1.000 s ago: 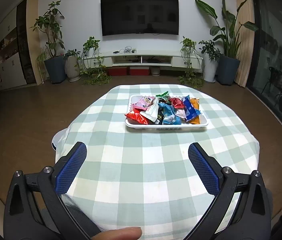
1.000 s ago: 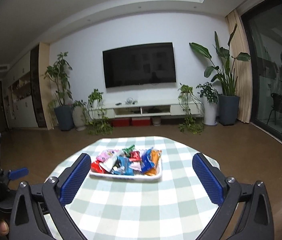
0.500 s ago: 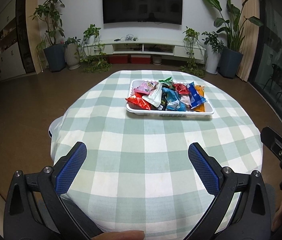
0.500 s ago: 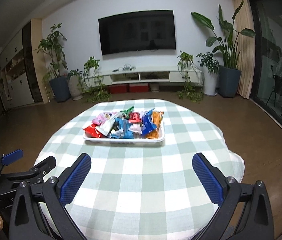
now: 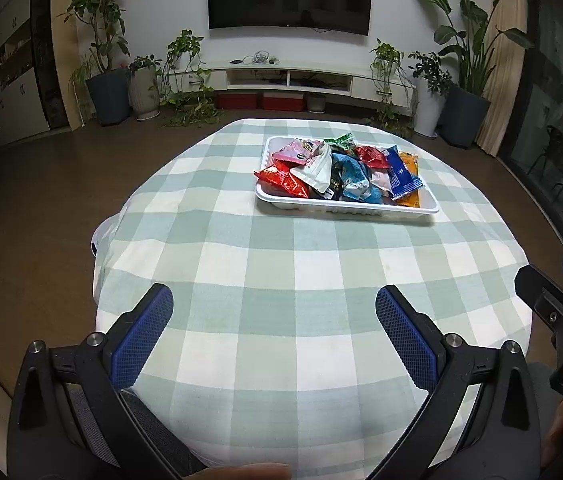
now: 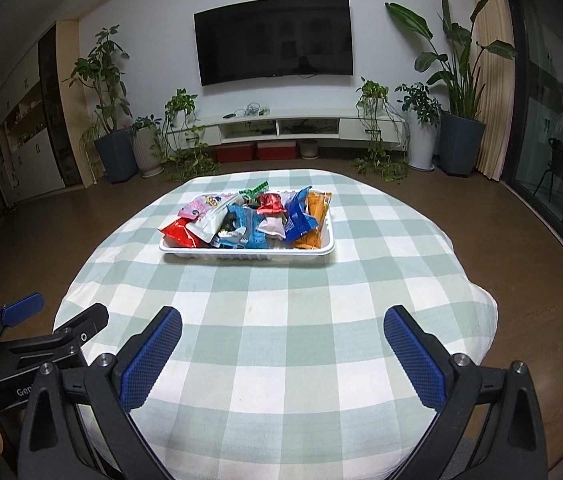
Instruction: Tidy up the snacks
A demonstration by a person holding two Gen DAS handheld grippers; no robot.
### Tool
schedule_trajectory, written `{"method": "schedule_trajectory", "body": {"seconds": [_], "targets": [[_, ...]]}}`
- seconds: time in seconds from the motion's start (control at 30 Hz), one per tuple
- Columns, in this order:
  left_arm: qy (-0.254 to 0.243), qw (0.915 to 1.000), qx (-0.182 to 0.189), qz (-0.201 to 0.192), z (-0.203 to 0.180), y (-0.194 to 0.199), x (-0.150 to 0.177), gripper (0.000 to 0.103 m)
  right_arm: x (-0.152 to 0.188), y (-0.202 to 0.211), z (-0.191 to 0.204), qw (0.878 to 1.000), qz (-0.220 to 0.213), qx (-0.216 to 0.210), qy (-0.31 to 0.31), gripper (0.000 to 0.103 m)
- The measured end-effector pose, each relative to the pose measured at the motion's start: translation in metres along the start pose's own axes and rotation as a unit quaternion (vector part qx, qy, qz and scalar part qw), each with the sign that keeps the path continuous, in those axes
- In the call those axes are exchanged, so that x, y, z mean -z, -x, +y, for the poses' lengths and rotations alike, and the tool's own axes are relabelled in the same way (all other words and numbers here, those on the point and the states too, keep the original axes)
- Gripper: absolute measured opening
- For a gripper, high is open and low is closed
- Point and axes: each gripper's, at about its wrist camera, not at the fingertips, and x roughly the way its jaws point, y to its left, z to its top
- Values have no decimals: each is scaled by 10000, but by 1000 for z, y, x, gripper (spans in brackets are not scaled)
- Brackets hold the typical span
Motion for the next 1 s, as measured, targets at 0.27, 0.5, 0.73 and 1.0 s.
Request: {"method": "schedule_trajectory", "body": {"seconds": [0.27, 0.5, 0.73, 1.0], "targets": [[-10, 10000, 2, 27, -1, -1, 2, 103, 0, -1, 3, 10000, 47, 9, 10, 103], [-10, 10000, -1, 25, -2, -1, 2, 103, 0, 0, 3, 10000, 47, 10, 20, 103], [-12, 10000, 2, 22, -2, 0, 3, 103, 0, 0, 3, 10000, 54, 13, 15, 103], [-21, 10000, 1, 26, -3, -1, 3, 103, 2, 0, 3, 10000, 75, 22, 9, 103]]}}
